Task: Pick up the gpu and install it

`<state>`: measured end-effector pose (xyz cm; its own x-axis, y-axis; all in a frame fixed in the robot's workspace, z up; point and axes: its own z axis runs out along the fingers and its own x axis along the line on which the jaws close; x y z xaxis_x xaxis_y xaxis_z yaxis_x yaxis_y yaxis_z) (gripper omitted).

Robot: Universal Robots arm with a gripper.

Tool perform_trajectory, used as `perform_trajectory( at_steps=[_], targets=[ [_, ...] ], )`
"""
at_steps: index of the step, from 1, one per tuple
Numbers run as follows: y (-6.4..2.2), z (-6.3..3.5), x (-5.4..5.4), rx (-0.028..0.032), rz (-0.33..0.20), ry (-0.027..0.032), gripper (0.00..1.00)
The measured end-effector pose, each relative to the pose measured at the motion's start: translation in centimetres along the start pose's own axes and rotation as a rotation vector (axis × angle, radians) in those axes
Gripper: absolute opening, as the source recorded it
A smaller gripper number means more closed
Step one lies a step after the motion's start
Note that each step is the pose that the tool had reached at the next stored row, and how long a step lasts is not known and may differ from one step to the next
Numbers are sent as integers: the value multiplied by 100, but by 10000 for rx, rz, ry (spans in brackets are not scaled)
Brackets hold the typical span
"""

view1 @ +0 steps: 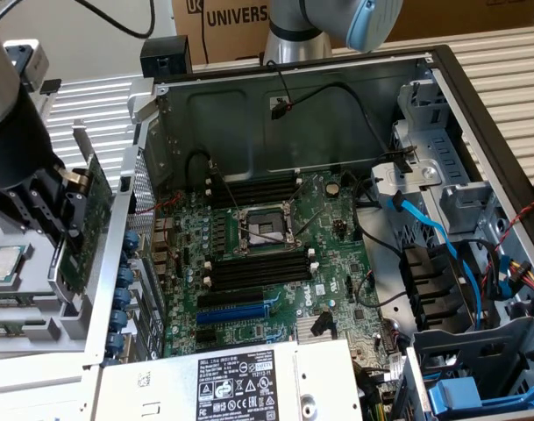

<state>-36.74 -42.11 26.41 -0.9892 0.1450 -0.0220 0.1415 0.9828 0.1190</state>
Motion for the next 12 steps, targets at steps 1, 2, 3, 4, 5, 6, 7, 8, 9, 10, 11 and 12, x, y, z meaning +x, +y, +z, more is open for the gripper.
perform_trajectory(
  at_steps=[1,2,3,4,5,6,7,8,9,10,11,12],
  targets=[
    [5,-45,-1,1,0,2,27],
    [11,-90,-2,1,0,2,27],
    [16,-134,-3,1,0,3,27],
    [22,-183,-4,1,0,3,27],
    [27,-227,-5,0,0,3,27],
    [33,-272,-6,1,0,5,27],
    [38,-317,-7,1,1,4,27],
    [43,-361,-8,1,1,6,27],
    [49,-406,-9,2,1,11,27],
    [54,-451,-10,2,1,17,27],
    [60,-495,-11,3,2,20,27],
    [65,-544,-13,5,2,24,27]
  ],
)
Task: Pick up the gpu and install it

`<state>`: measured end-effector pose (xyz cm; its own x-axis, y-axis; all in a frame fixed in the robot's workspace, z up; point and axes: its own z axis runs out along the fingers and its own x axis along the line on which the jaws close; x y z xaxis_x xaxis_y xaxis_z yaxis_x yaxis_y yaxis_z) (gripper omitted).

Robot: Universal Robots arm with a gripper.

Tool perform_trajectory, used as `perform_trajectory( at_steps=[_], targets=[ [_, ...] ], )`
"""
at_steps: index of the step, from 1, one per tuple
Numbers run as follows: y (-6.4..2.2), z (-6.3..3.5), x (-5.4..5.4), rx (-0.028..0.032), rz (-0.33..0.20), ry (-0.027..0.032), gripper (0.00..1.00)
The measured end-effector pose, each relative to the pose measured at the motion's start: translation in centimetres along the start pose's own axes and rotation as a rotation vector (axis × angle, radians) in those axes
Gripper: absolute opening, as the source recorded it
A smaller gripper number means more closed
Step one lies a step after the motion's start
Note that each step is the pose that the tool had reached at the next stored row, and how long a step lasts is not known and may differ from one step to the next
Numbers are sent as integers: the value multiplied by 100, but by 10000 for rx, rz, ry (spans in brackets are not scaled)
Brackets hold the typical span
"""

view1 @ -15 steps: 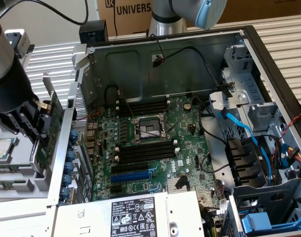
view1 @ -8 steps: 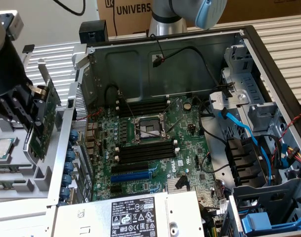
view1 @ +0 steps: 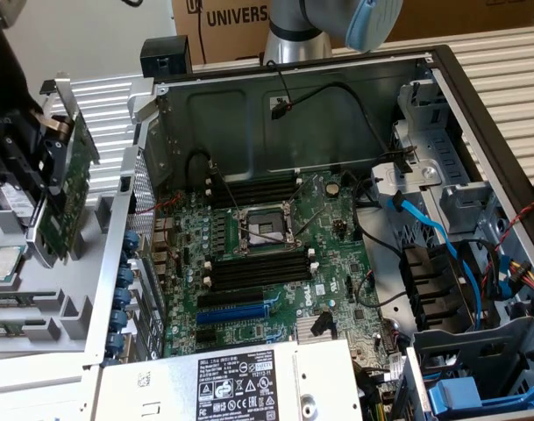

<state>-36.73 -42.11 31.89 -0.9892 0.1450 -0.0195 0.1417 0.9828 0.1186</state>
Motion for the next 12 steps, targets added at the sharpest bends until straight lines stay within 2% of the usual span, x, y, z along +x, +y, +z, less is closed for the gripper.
perform_trajectory(
  at_steps=[6,12],
  targets=[
    [36,-268,-31,2,2,18,27],
    [85,-536,-158,8,7,60,27]
  ],
)
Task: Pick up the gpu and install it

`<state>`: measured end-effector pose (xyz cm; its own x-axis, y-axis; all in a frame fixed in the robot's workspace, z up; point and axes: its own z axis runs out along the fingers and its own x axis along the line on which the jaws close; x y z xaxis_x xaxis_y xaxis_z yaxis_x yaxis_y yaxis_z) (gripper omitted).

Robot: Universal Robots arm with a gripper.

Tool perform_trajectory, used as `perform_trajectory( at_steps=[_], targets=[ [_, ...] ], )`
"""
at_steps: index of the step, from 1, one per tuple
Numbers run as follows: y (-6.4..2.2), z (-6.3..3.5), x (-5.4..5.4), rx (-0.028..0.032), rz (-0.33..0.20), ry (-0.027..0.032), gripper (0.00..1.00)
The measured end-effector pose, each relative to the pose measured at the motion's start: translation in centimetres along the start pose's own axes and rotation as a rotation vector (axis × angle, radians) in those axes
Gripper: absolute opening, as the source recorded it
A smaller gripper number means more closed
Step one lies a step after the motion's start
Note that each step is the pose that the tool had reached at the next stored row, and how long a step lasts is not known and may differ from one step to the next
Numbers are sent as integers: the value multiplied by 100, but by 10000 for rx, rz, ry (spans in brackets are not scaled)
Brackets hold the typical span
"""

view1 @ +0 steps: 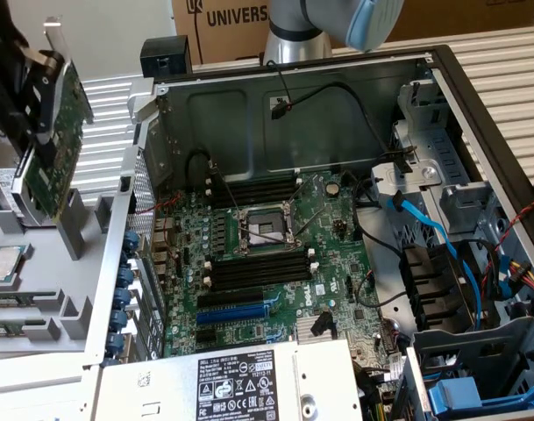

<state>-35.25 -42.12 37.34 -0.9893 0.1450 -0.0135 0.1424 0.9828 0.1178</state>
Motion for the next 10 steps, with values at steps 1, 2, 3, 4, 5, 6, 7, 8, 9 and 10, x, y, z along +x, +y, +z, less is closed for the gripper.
perform_trajectory(
  at_steps=[1,2,3,4,5,6,7,8,9,10],
  targets=[
    [8,-44,-21,0,1,7,27],
    [16,-88,-41,1,2,12,27],
    [24,-132,-63,2,3,18,27],
    [32,-176,-89,3,-1,25,27],
    [40,-223,-115,5,-5,34,27],
    [48,-267,-140,5,-10,40,27],
    [55,-310,-165,5,-16,46,27],
    [63,-355,-193,7,-23,55,27],
    [70,-400,-222,7,-28,65,27],
    [76,-445,-251,9,-33,76,27]
  ],
)
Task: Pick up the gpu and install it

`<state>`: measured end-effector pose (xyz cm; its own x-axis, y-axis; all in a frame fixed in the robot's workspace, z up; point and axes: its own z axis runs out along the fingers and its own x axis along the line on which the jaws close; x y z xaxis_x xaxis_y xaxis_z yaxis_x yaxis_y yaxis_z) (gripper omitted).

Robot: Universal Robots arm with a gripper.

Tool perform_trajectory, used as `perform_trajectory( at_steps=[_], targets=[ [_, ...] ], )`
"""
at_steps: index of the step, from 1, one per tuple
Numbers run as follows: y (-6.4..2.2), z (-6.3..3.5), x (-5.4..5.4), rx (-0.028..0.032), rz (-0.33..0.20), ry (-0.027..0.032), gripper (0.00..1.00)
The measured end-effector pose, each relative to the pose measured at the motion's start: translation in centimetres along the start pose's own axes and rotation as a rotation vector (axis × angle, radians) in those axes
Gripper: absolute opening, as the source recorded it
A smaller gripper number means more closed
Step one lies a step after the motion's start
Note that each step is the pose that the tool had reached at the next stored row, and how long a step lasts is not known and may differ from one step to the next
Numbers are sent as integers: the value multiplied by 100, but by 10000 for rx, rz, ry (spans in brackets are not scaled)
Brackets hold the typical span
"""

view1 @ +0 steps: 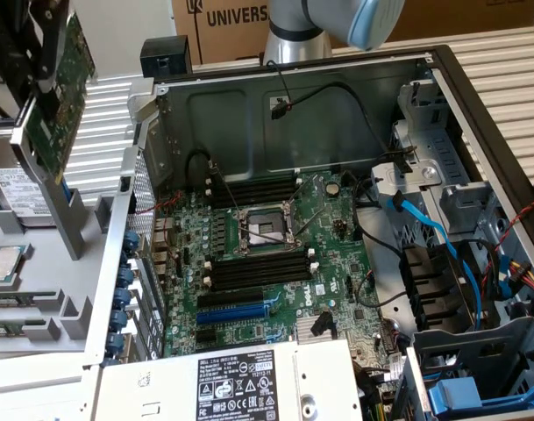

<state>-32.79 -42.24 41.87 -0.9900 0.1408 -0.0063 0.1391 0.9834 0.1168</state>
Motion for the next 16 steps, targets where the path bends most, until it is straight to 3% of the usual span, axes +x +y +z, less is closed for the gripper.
perform_trajectory(
  at_steps=[4,8,11,16],
  targets=[
    [21,-164,-116,9,-7,70,27],
    [28,-294,-235,26,4,191,27],
    [15,-353,-314,51,24,360,27],
    [2,-410,-438,98,62,691,27]
  ],
)
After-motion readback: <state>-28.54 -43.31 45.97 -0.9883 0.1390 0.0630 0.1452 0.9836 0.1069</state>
